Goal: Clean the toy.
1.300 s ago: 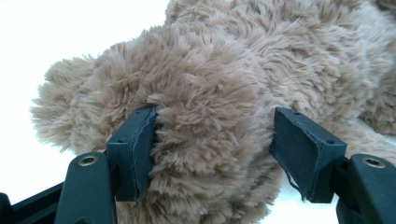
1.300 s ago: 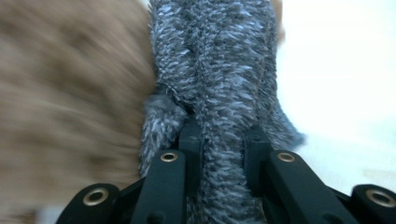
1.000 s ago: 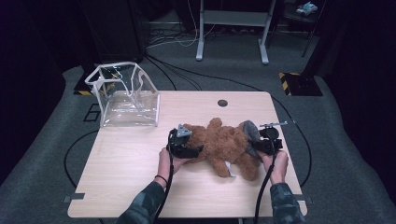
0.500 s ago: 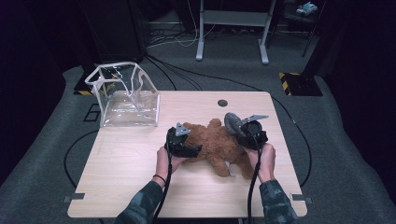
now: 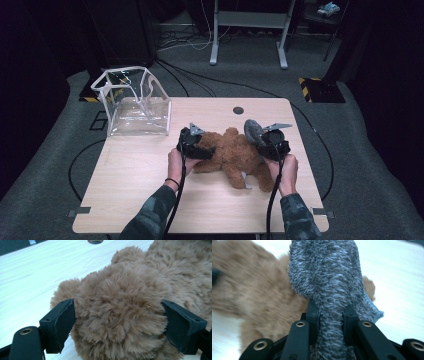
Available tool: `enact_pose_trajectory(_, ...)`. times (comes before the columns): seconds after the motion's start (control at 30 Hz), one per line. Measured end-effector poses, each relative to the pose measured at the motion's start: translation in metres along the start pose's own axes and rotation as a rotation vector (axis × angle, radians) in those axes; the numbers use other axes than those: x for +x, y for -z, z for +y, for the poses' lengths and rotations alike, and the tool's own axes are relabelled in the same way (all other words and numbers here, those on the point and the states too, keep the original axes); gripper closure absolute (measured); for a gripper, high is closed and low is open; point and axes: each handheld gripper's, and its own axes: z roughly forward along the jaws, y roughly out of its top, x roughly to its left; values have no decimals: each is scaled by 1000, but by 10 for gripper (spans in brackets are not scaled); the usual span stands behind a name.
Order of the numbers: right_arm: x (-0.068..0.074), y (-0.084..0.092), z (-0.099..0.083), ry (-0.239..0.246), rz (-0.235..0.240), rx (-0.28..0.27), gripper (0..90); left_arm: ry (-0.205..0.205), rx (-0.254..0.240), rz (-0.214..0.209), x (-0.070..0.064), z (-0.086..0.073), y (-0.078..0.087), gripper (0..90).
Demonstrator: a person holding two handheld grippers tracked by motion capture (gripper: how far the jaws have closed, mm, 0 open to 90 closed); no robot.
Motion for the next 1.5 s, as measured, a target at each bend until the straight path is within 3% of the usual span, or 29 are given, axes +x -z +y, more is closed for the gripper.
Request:
enact_pose_trajectory(0.13, 18, 10, 11, 9, 84, -49, 734, 18, 11, -6, 1, -5, -4, 165)
enact_pose_trajectory(0.2, 36, 5, 17, 39, 122, -44, 733, 27, 17, -13, 0, -7, -6, 165)
enact_pose_trajectory(0.33, 75, -20, 19, 124, 121, 21, 729, 31, 26, -12, -1, -9, -7, 164)
enact_pose_trajectory(0.4, 85, -33, 16, 168, 92, 61, 730, 28, 45, -11, 0, -10, -8, 164)
enact_pose_trajectory(0.5, 81, -38, 11, 168, 81, 69, 735, 26, 43, -20, 1, -12, -10, 163)
enact_pose_trajectory(0.63, 62, -26, 3, 150, 42, 68, 735, 17, 47, -18, 1, -13, -11, 164)
enact_pose_trajectory(0.73, 33, -17, -10, 91, 16, 66, 736, 23, 38, -26, 0, -15, -11, 163)
enact_pose_trajectory(0.8, 23, -16, -17, 56, 15, 68, 737, 15, 43, -30, 0, -16, -11, 163)
enact_pose_trajectory(0.9, 17, -15, -21, 48, 8, 66, 736, 18, 35, -31, -2, -17, -13, 163)
enact_pose_trajectory(1.0, 24, -10, -19, 52, 17, 55, 735, 24, 47, -28, -1, -18, -12, 163)
enact_pose_trajectory(1.1, 37, -7, -12, 55, 80, 17, 733, 26, 47, -36, 2, -20, -13, 161)
enact_pose_trajectory(1.13, 43, -8, -10, 64, 105, 10, 732, 44, 43, -38, 1, -20, -14, 161)
enact_pose_trajectory(1.23, 72, -21, -8, 111, 167, 21, 726, 33, 47, -39, 1, -20, -14, 160)
enact_pose_trajectory(1.27, 82, -27, -9, 152, 167, 38, 726, 39, 42, -39, 1, -20, -15, 160)
enact_pose_trajectory(1.37, 94, -37, -13, 208, 115, 59, 728, 40, 50, -43, 3, -21, -16, 160)
enact_pose_trajectory(1.5, 84, -38, -21, 183, 114, 71, 735, 31, 58, -42, 1, -21, -16, 160)
